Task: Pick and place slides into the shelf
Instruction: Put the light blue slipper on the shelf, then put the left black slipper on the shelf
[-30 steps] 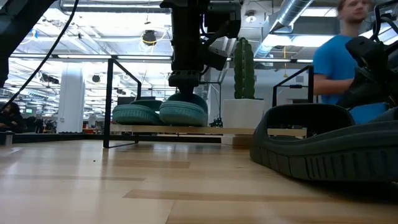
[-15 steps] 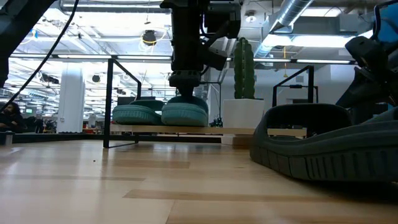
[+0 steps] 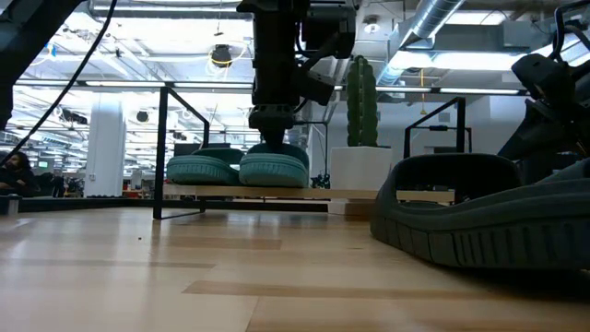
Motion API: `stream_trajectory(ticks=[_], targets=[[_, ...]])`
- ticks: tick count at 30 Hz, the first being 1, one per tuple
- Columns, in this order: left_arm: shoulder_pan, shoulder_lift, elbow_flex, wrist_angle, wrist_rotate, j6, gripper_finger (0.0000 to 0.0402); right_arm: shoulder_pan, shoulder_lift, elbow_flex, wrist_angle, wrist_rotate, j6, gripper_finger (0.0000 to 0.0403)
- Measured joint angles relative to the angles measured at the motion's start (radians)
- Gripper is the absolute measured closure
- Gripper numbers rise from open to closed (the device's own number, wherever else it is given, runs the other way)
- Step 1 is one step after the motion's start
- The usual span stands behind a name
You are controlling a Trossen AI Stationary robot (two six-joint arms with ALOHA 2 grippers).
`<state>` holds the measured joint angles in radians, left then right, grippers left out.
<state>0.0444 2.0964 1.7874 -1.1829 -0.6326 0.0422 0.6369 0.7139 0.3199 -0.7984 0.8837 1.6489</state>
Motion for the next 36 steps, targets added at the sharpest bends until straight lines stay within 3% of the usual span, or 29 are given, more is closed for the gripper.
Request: stream_trajectory(ticks=[8, 21, 29, 36], targets=[[-0.002, 0.000, 0.000, -0.014, 0.052, 0.000, 0.0278, 0.000, 0.000, 0.000, 0.000, 0.000, 0.000, 0.0395], [-0.073, 0.000, 0.001, -0.111, 0.043, -0.016, 0.0278, 0.000, 0.000, 0.000, 0.000, 0.000, 0.000, 0.0395], [-0.179, -0.031, 0.001, -0.330, 0.045, -0.162, 0.0278, 0.000, 0.000, 0.000, 0.000, 0.000, 0.000, 0.0395], [-0.295, -0.157, 0.011, -0.348, 0.054, -0.344, 0.0278, 0.000, 0.000, 0.000, 0.000, 0.000, 0.000, 0.0395]])
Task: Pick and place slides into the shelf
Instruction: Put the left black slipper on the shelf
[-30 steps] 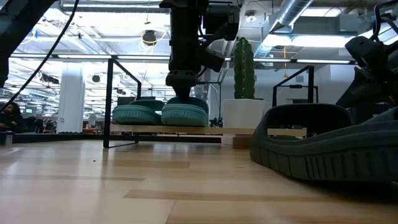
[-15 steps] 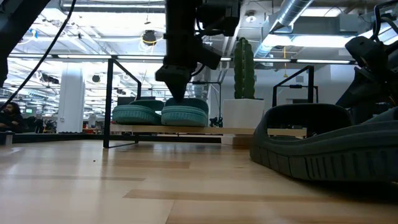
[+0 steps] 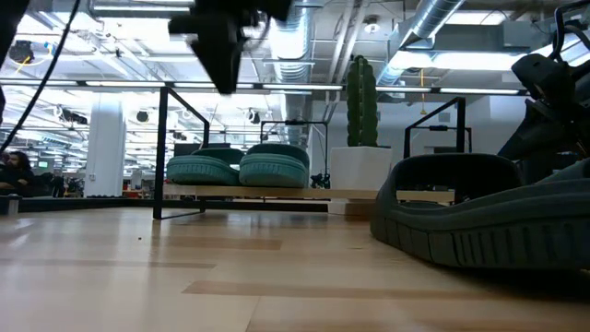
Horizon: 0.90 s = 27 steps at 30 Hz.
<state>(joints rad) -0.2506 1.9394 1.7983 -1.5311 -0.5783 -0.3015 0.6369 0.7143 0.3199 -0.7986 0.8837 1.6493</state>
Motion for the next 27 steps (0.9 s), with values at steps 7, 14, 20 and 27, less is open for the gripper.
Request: stream_trajectory(ticks=[7, 14, 20, 27], targets=[[-0.203, -0.176, 0.016, 0.178, -0.036, -0.338, 0.0278, 0.000, 0.000, 0.000, 0.000, 0.000, 0.000, 0.0395], [-0.410, -0.226, 0.012, 0.570, -0.256, -0.310, 0.0278, 0.000, 0.000, 0.000, 0.000, 0.000, 0.000, 0.0395], [-0.513, -0.203, 0.011, 0.700, -0.302, -0.231, 0.0278, 0.000, 0.000, 0.000, 0.002, 0.000, 0.000, 0.0395], [-0.598, -0.205, -0.094, 0.718, -0.578, -0.225, 0.0278, -0.001, 0.000, 0.000, 0.015, 0.003, 0.000, 0.0395]])
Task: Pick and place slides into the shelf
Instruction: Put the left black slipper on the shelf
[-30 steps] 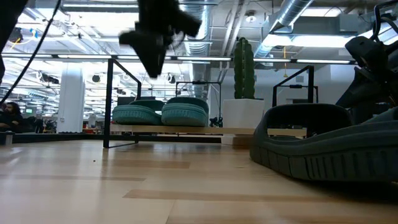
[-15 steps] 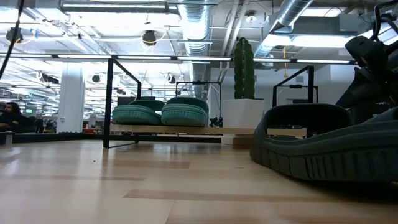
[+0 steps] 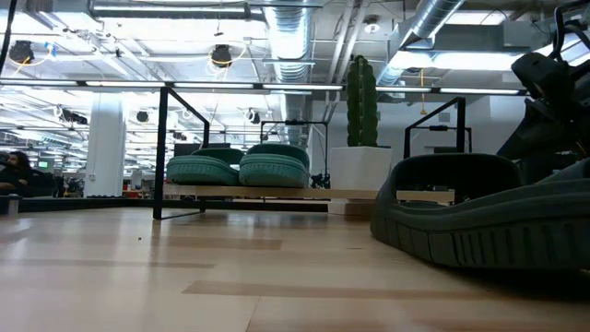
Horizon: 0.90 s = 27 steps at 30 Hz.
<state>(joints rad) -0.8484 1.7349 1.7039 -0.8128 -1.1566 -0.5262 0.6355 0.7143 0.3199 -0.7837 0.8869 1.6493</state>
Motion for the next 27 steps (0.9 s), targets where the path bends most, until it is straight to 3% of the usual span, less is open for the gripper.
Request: stream_trajectory(ticks=[4, 7, 12, 20, 27], targets=[[-0.023, -0.018, -0.065, -0.096, -0.266, -0.134, 0.0278, -0.003, 0.000, 0.000, 0.097, -0.005, 0.000, 0.0395], [-0.029, -0.063, -0.098, -0.299, -0.356, -0.354, 0.0278, -0.003, 0.000, 0.000, 0.211, -0.008, 0.000, 0.0395], [-0.039, -0.135, -0.152, -0.570, -0.354, -0.659, 0.0278, -0.015, 0.000, 0.000, 0.435, 0.007, 0.000, 0.0395], [-0.069, -0.157, -0.219, -0.619, -0.351, -0.782, 0.0278, -0.086, 0.000, 0.000, 0.769, 0.000, -0.007, 0.0395], [-0.059, -0.157, -0.223, -0.739, -0.314, -0.890, 0.0278, -0.108, 0.000, 0.000, 0.792, -0.003, 0.046, 0.0395]])
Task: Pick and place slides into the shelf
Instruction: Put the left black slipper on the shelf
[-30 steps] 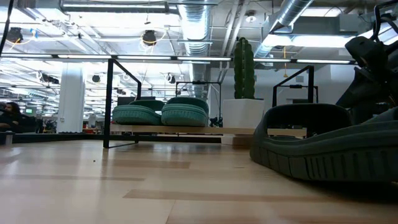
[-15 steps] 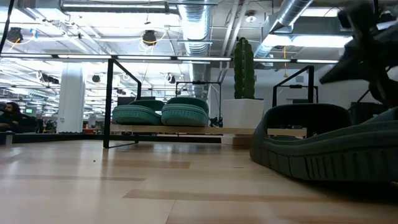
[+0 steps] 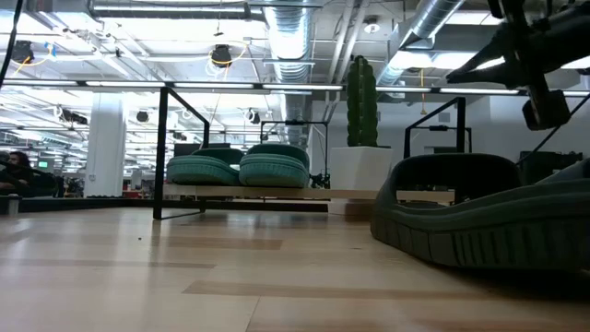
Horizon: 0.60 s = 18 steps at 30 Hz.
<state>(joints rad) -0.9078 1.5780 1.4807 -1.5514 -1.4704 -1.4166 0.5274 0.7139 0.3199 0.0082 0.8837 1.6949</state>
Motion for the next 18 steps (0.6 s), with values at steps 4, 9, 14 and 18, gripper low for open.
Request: stream_trajectory(ticks=[4, 9, 14, 18], targets=[[0.010, 0.000, 0.000, -0.019, 0.001, 0.024, 0.0278, -0.014, 0.000, 0.000, -0.024, 0.010, -0.011, 0.0395], [0.032, 0.000, 0.000, -0.020, 0.019, 0.060, 0.0278, -0.026, 0.000, 0.000, 0.001, -0.035, -0.048, 0.0395], [0.048, -0.003, 0.000, -0.020, 0.022, 0.070, 0.0278, -0.009, 0.000, -0.001, 0.463, -0.096, -0.728, 0.0395], [0.058, -0.004, 0.000, -0.020, 0.023, 0.071, 0.0278, 0.041, -0.001, 0.063, 0.793, -0.347, -1.490, 0.0395]])
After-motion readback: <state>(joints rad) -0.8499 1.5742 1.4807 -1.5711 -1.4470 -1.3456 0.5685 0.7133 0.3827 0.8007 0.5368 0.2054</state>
